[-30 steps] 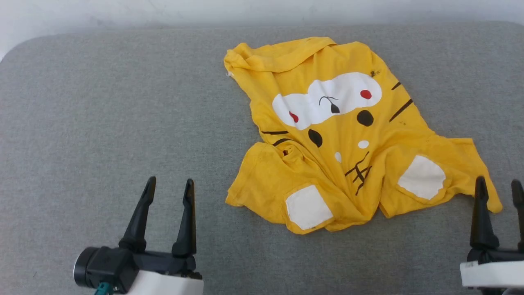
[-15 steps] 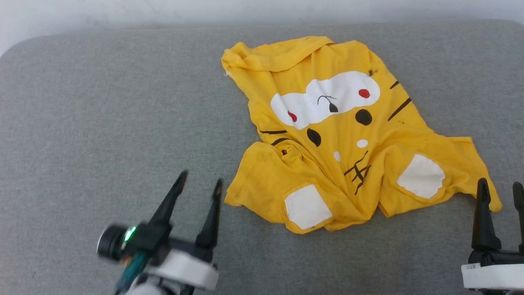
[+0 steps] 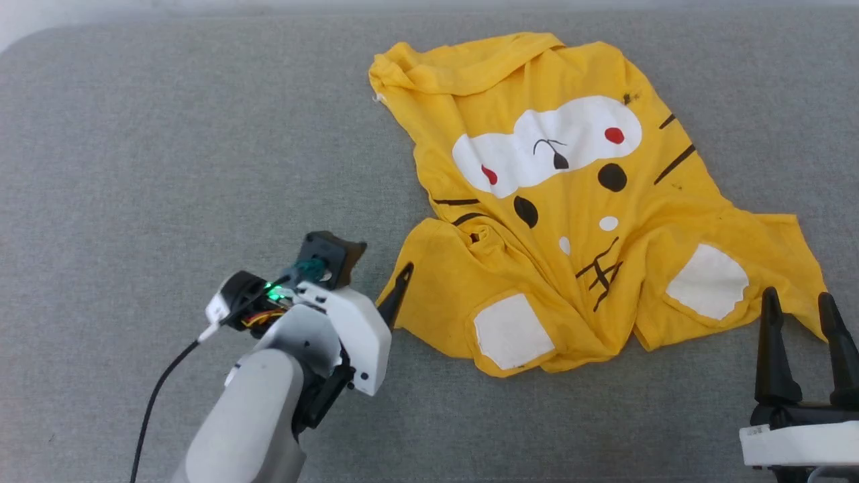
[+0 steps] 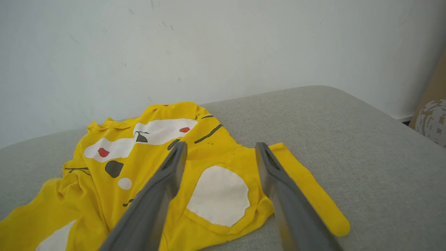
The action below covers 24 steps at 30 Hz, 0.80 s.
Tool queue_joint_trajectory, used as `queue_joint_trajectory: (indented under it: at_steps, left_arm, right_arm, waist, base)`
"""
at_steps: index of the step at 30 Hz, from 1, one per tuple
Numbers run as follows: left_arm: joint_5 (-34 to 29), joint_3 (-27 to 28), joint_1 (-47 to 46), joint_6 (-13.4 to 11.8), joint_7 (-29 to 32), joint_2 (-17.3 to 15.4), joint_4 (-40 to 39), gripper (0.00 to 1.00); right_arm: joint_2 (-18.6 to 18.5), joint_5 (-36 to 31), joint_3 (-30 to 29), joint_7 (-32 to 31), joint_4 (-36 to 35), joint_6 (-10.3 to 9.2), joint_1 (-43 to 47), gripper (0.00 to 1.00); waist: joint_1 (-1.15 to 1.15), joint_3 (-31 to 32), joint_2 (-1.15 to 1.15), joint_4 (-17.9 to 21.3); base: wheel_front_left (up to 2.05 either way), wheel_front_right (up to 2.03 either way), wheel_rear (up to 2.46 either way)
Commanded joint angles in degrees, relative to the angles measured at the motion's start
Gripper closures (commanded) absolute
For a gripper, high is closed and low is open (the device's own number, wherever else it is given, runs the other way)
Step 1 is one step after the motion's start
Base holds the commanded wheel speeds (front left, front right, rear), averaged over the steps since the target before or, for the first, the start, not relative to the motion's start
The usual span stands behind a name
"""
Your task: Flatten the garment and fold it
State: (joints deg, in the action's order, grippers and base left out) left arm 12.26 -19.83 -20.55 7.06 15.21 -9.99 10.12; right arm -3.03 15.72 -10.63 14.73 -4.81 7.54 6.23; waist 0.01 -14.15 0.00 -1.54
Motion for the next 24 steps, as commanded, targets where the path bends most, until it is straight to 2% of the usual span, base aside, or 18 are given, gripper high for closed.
queue_joint_trajectory:
  at_steps: [1, 8, 15, 16, 17, 20, 24]
  left_arm:
    - [1.32, -0.69, -1.51, 0.40, 2.08, 0.25, 2.03, 0.00]
    - [4.95, -2.01, -5.25, 0.30, 9.19, 0.45, 8.56, 0.00]
    - [5.72, -2.33, -5.59, -1.34, 16.05, 0.34, 12.67, 0.01]
    - [6.01, -2.59, -5.35, -1.24, 16.71, 0.36, 12.92, 0.67]
    - [6.43, -2.77, -5.07, -1.12, 17.12, 0.41, 13.02, 1.00]
    - [8.06, -3.30, -4.15, -0.66, 18.04, 0.44, 12.88, 1.00]
    - [9.89, -2.92, -2.93, -0.38, 16.38, 0.25, 11.27, 1.00]
  right_arm:
    - [0.15, 0.13, 0.22, 0.27, 0.07, -0.05, -0.85, 0.00]
    - [0.15, 0.01, 0.44, 0.27, 0.47, -0.05, -1.54, 0.00]
    - [0.15, 0.27, 0.77, 0.27, 0.86, -0.05, -1.75, 0.00]
    - [0.15, 0.30, 0.80, 0.27, 0.92, -0.05, -1.74, 0.00]
    - [0.15, 0.32, 0.81, 0.27, 0.98, -0.05, -1.71, 0.00]
    - [0.15, 0.30, 0.70, 0.27, 1.14, -0.05, -1.57, 0.00]
    - [0.15, -0.02, 0.38, 0.27, 1.28, -0.05, -1.27, 0.00]
  waist:
    - [-0.01, -0.67, 0.00, 0.44]
    - [-0.01, -2.03, 0.00, 1.98]
    - [-0.01, -2.37, 0.00, 3.39]
    - [-0.01, -2.31, 0.00, 3.55]
    - [-0.01, -2.24, 0.00, 3.67]
    - [-0.01, -1.84, 0.00, 3.83]
    - [-0.01, -0.83, 0.00, 3.50]
  base:
    - [0.00, 0.00, 0.00]
    - [0.00, 0.00, 0.00]
    - [0.00, 0.00, 0.00]
    - [0.00, 0.00, 0.00]
    - [0.00, 0.00, 0.00]
    - [0.00, 0.00, 0.00]
    - [0.00, 0.00, 0.00]
